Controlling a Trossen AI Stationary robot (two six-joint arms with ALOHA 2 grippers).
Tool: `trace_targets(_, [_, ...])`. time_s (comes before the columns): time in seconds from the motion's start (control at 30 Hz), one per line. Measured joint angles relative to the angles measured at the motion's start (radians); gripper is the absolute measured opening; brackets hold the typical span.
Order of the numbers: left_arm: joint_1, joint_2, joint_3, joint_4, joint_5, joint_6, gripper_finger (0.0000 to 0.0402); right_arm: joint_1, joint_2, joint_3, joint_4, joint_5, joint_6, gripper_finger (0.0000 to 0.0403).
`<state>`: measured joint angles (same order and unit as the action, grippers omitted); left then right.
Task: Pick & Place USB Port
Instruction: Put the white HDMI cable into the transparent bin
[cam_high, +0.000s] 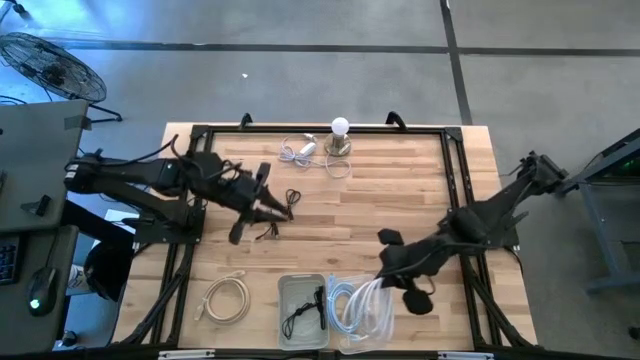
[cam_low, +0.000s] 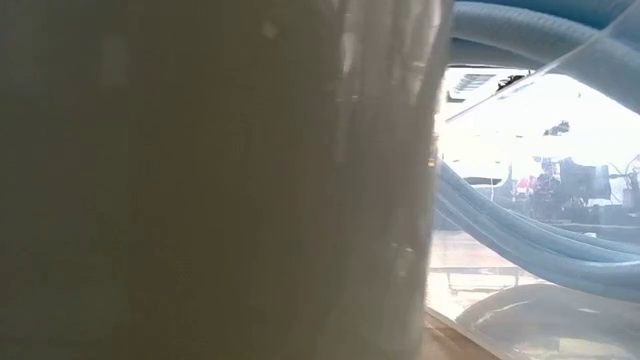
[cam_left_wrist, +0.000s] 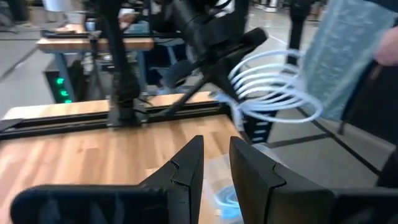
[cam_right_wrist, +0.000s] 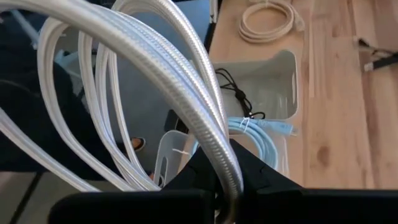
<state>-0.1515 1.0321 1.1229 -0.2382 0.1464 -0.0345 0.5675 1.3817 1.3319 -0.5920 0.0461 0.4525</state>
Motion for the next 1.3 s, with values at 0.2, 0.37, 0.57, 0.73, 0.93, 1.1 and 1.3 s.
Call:
trace_targets(0.2, [-0.089,0.0,0.0,-0.009,-0.042,0.0,0.0075,-0.005,0.094,0.0,0.066,-0.023,0.108,0.0009])
trace_targets(0.37, [-0.127,-0.008,0.0,-0.031,-0.094,0.0,0.0075,0.002,0.168,0.0,0.019,-0.029,0.208,0.0009])
trace_targets(0.57, [-0.177,-0.008,-0.001,-0.088,-0.147,-0.006,0.0075,0.017,0.249,0.0,0.044,-0.039,0.263,0.0009])
trace_targets(0.73, [-0.225,-0.008,-0.001,-0.109,-0.194,-0.023,0.0075,0.014,0.289,0.0,0.052,-0.029,0.281,0.0009])
trace_targets(0.93, [-0.257,-0.008,-0.001,-0.111,-0.218,-0.023,0.0075,-0.003,0.308,-0.016,0.056,-0.049,0.281,0.0009])
trace_targets(1.1, [-0.257,-0.008,-0.001,-0.122,-0.22,-0.023,0.0075,-0.012,0.305,-0.087,0.116,-0.077,0.306,0.0009])
trace_targets(1.3, [-0.257,-0.008,-0.001,-0.128,-0.22,-0.023,0.0075,-0.028,0.305,-0.186,0.214,-0.085,0.352,0.0009])
